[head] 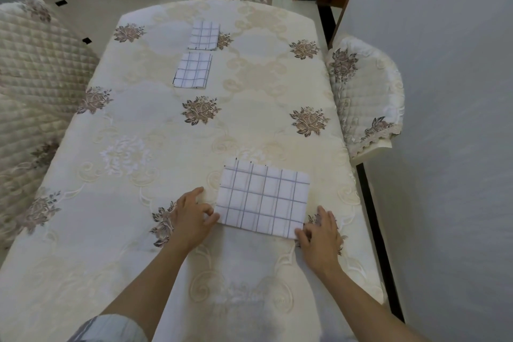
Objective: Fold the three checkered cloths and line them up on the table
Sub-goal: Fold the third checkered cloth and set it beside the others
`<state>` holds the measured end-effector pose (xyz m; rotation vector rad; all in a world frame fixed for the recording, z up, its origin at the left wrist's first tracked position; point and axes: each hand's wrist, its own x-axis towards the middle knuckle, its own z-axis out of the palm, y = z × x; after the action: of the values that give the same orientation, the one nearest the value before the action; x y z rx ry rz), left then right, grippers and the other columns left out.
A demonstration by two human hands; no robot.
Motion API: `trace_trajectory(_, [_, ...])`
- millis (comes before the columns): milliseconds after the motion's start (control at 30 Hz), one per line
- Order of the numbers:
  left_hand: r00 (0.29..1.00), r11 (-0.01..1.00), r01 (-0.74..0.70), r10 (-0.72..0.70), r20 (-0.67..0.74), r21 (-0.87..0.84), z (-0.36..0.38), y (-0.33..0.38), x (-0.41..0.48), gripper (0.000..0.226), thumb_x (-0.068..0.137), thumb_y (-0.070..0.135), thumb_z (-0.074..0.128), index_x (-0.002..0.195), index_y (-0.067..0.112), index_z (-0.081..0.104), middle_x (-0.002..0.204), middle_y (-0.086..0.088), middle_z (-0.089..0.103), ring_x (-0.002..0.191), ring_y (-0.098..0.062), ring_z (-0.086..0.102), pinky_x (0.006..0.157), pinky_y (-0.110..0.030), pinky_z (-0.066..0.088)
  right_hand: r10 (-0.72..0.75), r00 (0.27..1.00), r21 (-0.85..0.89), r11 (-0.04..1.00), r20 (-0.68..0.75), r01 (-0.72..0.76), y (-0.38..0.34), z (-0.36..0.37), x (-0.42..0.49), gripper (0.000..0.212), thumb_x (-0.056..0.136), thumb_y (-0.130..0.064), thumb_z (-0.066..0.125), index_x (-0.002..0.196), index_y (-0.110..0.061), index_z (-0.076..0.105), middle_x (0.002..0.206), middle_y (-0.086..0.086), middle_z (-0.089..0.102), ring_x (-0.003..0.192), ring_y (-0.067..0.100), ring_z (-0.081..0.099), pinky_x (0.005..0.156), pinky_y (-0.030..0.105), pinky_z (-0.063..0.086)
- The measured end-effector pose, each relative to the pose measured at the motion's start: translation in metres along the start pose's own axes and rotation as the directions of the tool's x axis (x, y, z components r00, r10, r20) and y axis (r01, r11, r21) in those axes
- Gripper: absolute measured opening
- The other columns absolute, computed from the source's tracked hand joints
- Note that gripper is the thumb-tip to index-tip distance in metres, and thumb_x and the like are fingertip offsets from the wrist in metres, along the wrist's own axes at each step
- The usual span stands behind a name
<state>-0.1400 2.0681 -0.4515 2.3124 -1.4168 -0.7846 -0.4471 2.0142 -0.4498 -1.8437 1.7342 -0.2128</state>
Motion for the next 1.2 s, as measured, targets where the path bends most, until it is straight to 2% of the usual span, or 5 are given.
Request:
trace_trajectory(500, [0.991,0.996,0.062,-0.053,-0.126,0.068,0.009,0.014,-0.004,0.024,0.078,0.031,0.069,0.057,0.020,0.063,0.146,0.004,0.041,0.133,-0.022,0.028,0.100,-0.045,0.032,0.015,1.000,0.012,1.000,-0.002,-0.015,-0.003,-0.007,0.006,0.041,0.091,-0.027,0.063,0.053,-0.026,0.047,0.161,0.003,0.014,0.148,0.018,-0.001,0.115,0.042,0.005])
trace_trajectory(833, [0.990,0.983,0.065,-0.042,-0.136,0.170,0.017,0.016,-0.004,0.019,0.080,0.033,0.067,0.065,0.022,0.064,0.144,0.002,0.041,0.129,-0.025,0.033,0.095,-0.047,0.036,0.009,1.000,-0.052,0.999,-0.010,-0.010,0.000,-0.003,0.009,0.030,0.091,-0.033,0.063,0.063,-0.027,0.052,0.161,0.002,0.015,0.148,0.020,0.003,0.115,0.041,0.008])
trace_trajectory(967, [0.976,0.982,0.075,-0.037,-0.216,0.172,0.017,0.021,-0.006,0.016,0.074,0.028,0.072,0.083,0.019,0.061,0.136,-0.006,0.049,0.125,-0.029,0.041,0.092,-0.048,0.040,0.002,0.996,-0.022,1.000,-0.087,-0.004,-0.003,-0.004,0.007,0.019,0.083,-0.029,0.072,0.089,-0.025,0.055,0.159,0.007,0.019,0.147,0.022,0.008,0.115,0.042,0.012])
trace_trajectory(1100, [0.971,0.956,-0.095,0.151,-0.188,0.277,0.028,0.039,-0.012,0.042,0.072,0.033,0.078,0.109,0.023,0.060,0.137,-0.009,0.048,0.127,-0.033,0.042,0.094,-0.053,0.043,-0.209,0.978,-0.162,0.966,-0.024,0.202,-0.018,0.000,0.011,0.056,0.086,-0.039,0.067,0.137,-0.029,0.044,0.161,0.009,0.006,0.148,0.025,0.000,0.116,0.043,0.011])
trace_trajectory(1200, [0.963,0.907,-0.211,0.257,-0.081,0.365,0.044,0.060,-0.018,0.050,0.072,0.043,0.077,0.117,0.031,0.059,0.146,-0.007,0.042,0.133,-0.031,0.037,0.099,-0.052,0.040,-0.296,0.950,-0.279,0.909,0.095,0.311,-0.033,0.010,0.014,0.066,0.089,-0.049,0.059,0.148,-0.031,0.033,0.162,0.011,-0.008,0.148,0.029,-0.013,0.117,0.046,0.004])
